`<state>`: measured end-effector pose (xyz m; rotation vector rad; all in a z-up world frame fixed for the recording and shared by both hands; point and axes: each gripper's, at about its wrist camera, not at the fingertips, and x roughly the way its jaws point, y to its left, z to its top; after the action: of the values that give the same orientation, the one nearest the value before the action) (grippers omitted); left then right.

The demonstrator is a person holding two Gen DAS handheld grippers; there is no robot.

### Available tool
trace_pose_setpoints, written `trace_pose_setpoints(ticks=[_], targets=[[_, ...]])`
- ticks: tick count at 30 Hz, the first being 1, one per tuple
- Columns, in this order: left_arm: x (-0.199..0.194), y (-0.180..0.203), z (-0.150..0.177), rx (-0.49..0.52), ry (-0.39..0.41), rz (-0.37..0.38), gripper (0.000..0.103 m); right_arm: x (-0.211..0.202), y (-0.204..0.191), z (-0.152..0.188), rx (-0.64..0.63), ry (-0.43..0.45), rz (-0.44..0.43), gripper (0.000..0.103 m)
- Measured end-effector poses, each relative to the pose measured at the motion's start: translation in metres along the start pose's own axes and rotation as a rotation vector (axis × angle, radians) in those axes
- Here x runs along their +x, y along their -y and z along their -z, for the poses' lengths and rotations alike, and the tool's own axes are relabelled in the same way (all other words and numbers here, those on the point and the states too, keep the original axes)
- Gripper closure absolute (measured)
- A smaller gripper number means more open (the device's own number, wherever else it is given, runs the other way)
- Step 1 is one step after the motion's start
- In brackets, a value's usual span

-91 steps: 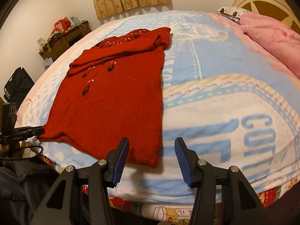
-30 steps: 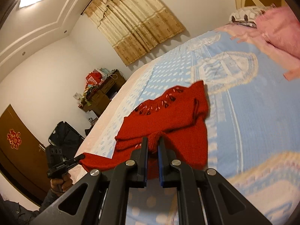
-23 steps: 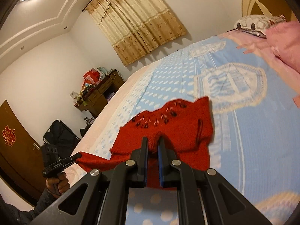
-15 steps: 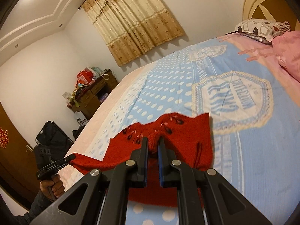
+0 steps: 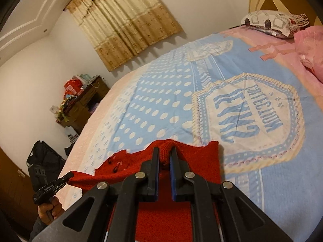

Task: Fold small clothes
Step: 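Lift the hem with both tools and fold it onto the collar, then open both tools and release the folded hem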

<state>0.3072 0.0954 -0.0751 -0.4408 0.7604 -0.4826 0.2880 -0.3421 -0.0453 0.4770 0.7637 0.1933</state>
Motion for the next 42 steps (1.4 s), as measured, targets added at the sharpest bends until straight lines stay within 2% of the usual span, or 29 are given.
trace_pose_setpoints(ticks=[8,14,16,18,19,22,25,26,27,29,30,32,34,36,37,38,40,42], targets=[[0.044,-0.025,-0.007,-0.028,-0.05,-0.073,0.097,0.072,0.023,-0.006,0.043,-0.091,0.074,0.095],[0.062,-0.03,-0.009,-0.016,-0.063,-0.101,0.094,0.106,0.044,-0.017,0.099,-0.095,0.056,0.092],[0.063,-0.032,-0.013,-0.016,-0.043,-0.145,0.094,0.109,0.048,-0.022,0.117,-0.086,0.074,0.079],[0.057,-0.037,-0.019,-0.037,-0.004,-0.186,0.093,0.104,0.05,-0.025,0.127,-0.053,0.061,0.038],[0.055,-0.041,-0.02,-0.052,0.004,-0.19,0.092,0.1,0.05,-0.025,0.123,-0.037,0.048,0.035],[0.045,-0.047,-0.019,-0.056,0.016,-0.212,0.09,0.087,0.039,-0.018,0.046,-0.02,0.091,0.035],[0.033,-0.035,-0.006,0.02,0.008,-0.231,0.086,0.08,0.016,0.002,-0.068,-0.06,0.053,0.035],[0.032,-0.028,-0.001,0.048,-0.001,-0.225,0.074,0.081,0.007,0.01,-0.109,-0.092,0.048,0.035],[0.031,-0.019,0.006,0.089,-0.016,-0.236,0.056,0.087,-0.005,0.021,-0.161,-0.142,0.053,0.035],[0.036,-0.001,0.017,0.181,-0.049,-0.281,0.034,0.106,-0.025,0.039,-0.26,-0.27,0.054,0.035],[0.042,0.009,0.023,0.248,-0.065,-0.323,0.033,0.118,-0.037,0.049,-0.326,-0.32,0.067,0.035],[0.057,0.02,0.027,0.339,-0.09,-0.416,0.033,0.133,-0.048,0.051,-0.377,-0.323,0.121,0.035],[0.077,0.014,0.023,0.334,-0.131,-0.505,0.031,0.146,-0.044,0.044,-0.326,-0.322,0.134,0.035],[0.091,-0.004,0.016,0.286,-0.133,-0.618,0.031,0.153,-0.029,0.034,-0.22,-0.319,0.157,0.035],[0.091,-0.013,0.015,0.244,-0.142,-0.625,0.03,0.151,-0.023,0.032,-0.17,-0.31,0.15,0.035],[0.086,-0.019,0.015,0.193,-0.14,-0.587,0.03,0.143,-0.02,0.031,-0.131,-0.294,0.13,0.035],[0.069,-0.021,0.02,0.134,-0.113,-0.519,0.031,0.128,-0.024,0.036,-0.168,-0.274,0.13,0.035],[0.054,-0.012,0.03,0.161,-0.099,-0.523,0.031,0.107,-0.034,0.043,-0.256,-0.236,0.168,0.035]])
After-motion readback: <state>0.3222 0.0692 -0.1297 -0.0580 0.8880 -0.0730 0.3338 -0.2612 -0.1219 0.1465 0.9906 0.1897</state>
